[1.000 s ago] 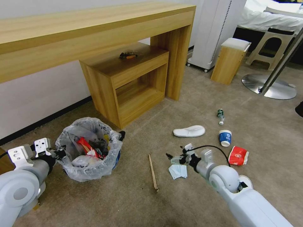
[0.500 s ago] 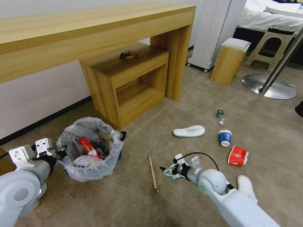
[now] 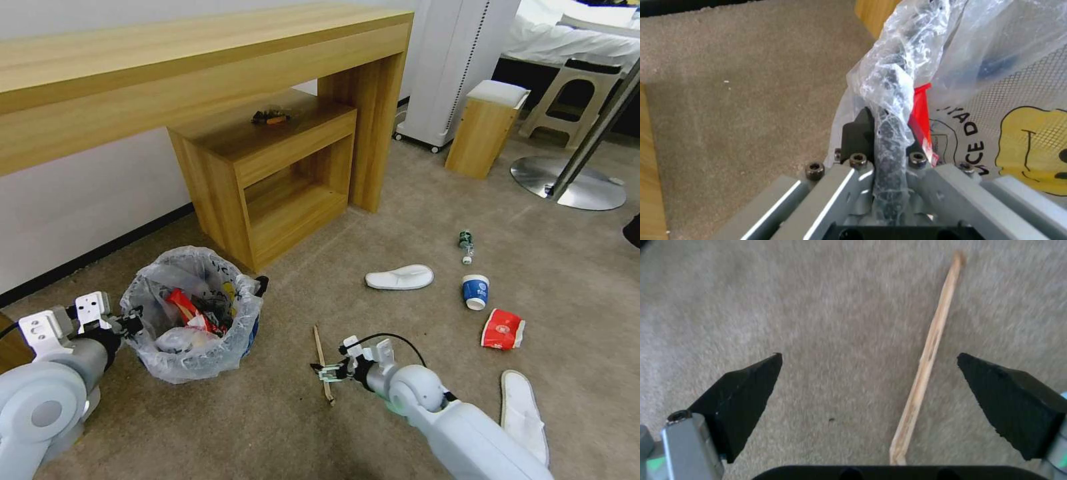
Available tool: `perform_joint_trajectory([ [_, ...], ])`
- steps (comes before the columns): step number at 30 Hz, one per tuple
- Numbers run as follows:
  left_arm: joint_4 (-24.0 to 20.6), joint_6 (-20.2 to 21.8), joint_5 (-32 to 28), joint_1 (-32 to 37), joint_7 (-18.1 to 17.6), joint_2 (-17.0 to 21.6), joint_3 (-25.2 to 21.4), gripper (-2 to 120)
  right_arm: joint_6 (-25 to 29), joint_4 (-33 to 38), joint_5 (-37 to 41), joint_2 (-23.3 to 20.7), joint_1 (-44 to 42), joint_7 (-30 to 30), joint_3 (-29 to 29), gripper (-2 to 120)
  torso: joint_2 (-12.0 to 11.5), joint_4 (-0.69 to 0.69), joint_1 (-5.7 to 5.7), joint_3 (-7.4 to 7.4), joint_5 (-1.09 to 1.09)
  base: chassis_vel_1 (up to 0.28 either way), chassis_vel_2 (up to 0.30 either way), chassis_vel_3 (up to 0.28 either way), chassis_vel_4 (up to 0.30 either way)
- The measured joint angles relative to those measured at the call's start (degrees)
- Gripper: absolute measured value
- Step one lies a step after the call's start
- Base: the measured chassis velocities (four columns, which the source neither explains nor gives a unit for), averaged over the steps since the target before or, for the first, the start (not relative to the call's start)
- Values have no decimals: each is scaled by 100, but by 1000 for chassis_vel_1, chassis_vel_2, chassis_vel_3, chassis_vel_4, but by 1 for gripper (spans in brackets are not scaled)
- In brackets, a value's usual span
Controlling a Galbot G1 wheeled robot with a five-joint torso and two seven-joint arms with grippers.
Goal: Pick up the trash bin and place the garbage on the floor into it.
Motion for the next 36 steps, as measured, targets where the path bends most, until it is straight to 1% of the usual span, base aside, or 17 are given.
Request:
perform_joint_trajectory([
  [7, -23, 0, 29, -16, 22, -30, 24, 0, -97, -245, 54, 184, 83, 282, -197, 100, 0, -1, 0, 0, 0, 0, 0, 0, 0],
  [19, -203, -3, 29, 87, 27, 9, -64, 0, -58, -737, -164, 588, 168, 519, -249, 100, 0, -1, 0, 0, 0, 0, 0, 0, 0],
  [26, -245, -9, 27, 170, 34, 24, -142, 0, 86, -990, -306, 675, 183, 543, -231, 100, 0, 0, 0, 0, 0, 0, 0, 0, 0],
  [36, -294, -12, 32, 173, 29, 30, -116, 0, 88, -1064, -409, 642, 145, 616, -116, 100, 0, -1, 0, 0, 0, 0, 0, 0, 0],
])
